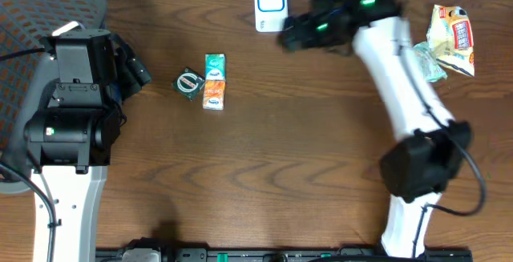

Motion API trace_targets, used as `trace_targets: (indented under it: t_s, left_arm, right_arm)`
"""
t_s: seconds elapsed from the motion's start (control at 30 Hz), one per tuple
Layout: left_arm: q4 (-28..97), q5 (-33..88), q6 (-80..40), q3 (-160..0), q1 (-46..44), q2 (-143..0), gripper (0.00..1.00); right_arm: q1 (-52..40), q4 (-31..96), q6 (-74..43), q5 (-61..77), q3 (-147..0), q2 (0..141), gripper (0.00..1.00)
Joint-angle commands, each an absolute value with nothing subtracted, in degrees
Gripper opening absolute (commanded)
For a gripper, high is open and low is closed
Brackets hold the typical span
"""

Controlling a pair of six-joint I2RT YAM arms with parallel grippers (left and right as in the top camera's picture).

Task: Scan the item barcode
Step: 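Move the right gripper back to the orange tissue pack, then grasp the orange tissue pack with the right gripper and lift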

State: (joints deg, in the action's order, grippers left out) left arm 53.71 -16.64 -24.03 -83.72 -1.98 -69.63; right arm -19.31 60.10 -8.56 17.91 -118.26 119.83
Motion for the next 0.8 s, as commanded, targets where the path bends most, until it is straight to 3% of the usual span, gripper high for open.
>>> trace_targets:
  t_s: [0.0, 0.27, 0.37, 0.57, 0.77]
  left_arm:
    - [53.8, -17.2, -24.3, -84.5, -1.8, -69.2, 0.98]
    - [53.8, -17.2, -24.3, -84.5, -1.8, -69.2, 0.98]
    - [53.8, -17.2, -24.3, -84.5, -1.8, -69.2, 0.98]
    - [53.8, -17.2, -24.3, -84.5, -1.8, -69.2, 0.98]
    - [53.8, -17.2, -24.3, -84.5, -1.8, -69.2, 0.98]
  right_arm:
    - [-25.1, 57.6, -13.3, 19.5, -117.2, 124.6, 0.79]
    - [-34.1, 49.8, -28.9, 19.5, -117.2, 135.4, 0.62]
    - [-35.7, 47.4, -31.9, 19.8, -117.2, 138.0, 0.48]
    - [-38.7, 46.7, -31.9, 15.4, -117.2, 139.4, 0.44]
    - [-39.7, 53.7, -32.3, -3.0, -117.2, 139.4, 0.37]
